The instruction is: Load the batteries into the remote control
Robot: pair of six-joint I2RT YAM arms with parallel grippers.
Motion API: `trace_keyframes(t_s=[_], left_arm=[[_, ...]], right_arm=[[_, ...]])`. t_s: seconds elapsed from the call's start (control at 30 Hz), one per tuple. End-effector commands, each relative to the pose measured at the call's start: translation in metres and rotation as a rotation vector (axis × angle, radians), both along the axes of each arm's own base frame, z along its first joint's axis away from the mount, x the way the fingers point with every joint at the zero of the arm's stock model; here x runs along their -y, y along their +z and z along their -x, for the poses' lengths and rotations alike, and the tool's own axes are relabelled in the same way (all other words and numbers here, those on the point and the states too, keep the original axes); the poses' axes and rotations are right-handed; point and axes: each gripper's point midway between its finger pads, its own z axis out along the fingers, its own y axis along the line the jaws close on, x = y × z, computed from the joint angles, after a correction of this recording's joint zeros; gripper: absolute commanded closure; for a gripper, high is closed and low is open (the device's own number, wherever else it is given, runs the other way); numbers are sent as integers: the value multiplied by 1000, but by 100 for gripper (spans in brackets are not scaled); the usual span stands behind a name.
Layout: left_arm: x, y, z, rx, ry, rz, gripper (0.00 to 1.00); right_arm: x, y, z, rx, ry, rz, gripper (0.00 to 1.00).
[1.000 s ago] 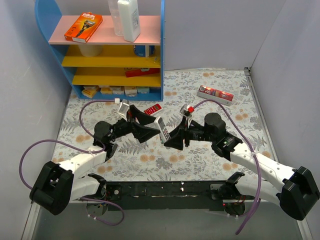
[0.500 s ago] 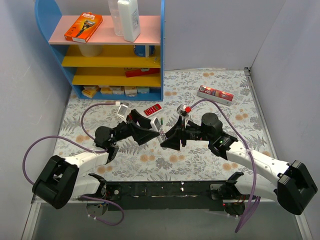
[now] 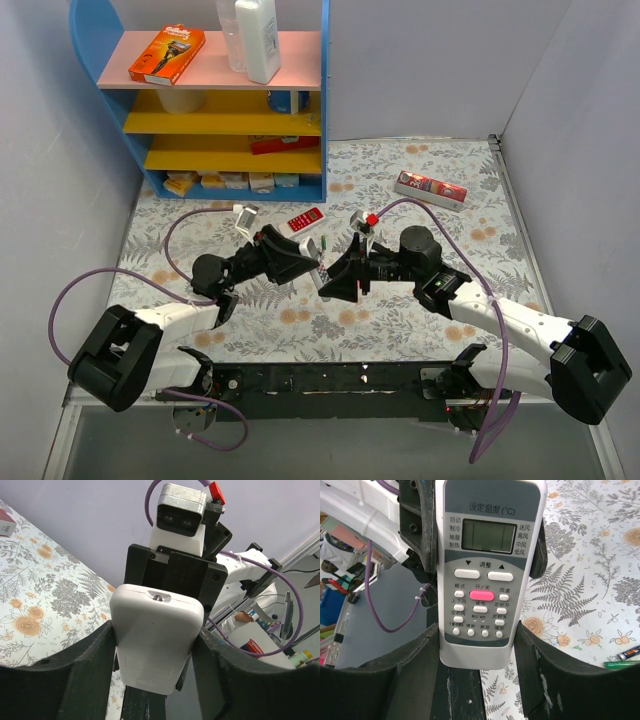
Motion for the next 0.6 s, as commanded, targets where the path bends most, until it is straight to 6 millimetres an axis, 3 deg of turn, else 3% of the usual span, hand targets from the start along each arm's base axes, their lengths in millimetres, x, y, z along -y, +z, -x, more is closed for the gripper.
trace_keyframes(t_s=[0.0,0.03,0.07,0.13,0.17,0.2,0.23,0.27,0.33,0.37,0.57], left_arm=[[-8,23,12,105,22,80,65],[-10,26,8,115,56,88,70],[-10,21,5,90,75,74,81],[-14,20,-7,62,144,75,89],[-15,15,-12,29,181,54,94],[-17,13,-19,0,216,42,96],[-19,9,-27,-38,258,22,99],[-24,-11,-46,-146,354,-45,100],[-30,-17,-65,-231,451,-95,100],[-35,-34,-74,-307,509,-152,100],[-45,-40,-86,-422,602,-201,100]], right_arm=[[-2,10,-5,47,-18,-35,73],[-2,9,-5,47,-24,-31,70],[-2,7,-8,46,-44,-25,60],[0,6,-9,48,-65,-22,45],[1,5,-14,53,-97,-20,25],[3,9,-15,74,-113,-28,17],[3,6,-15,76,-126,-19,13],[6,5,-23,86,-177,-8,10],[8,6,-26,116,-220,0,8],[11,4,-33,127,-266,8,7],[14,5,-47,212,-419,21,7]])
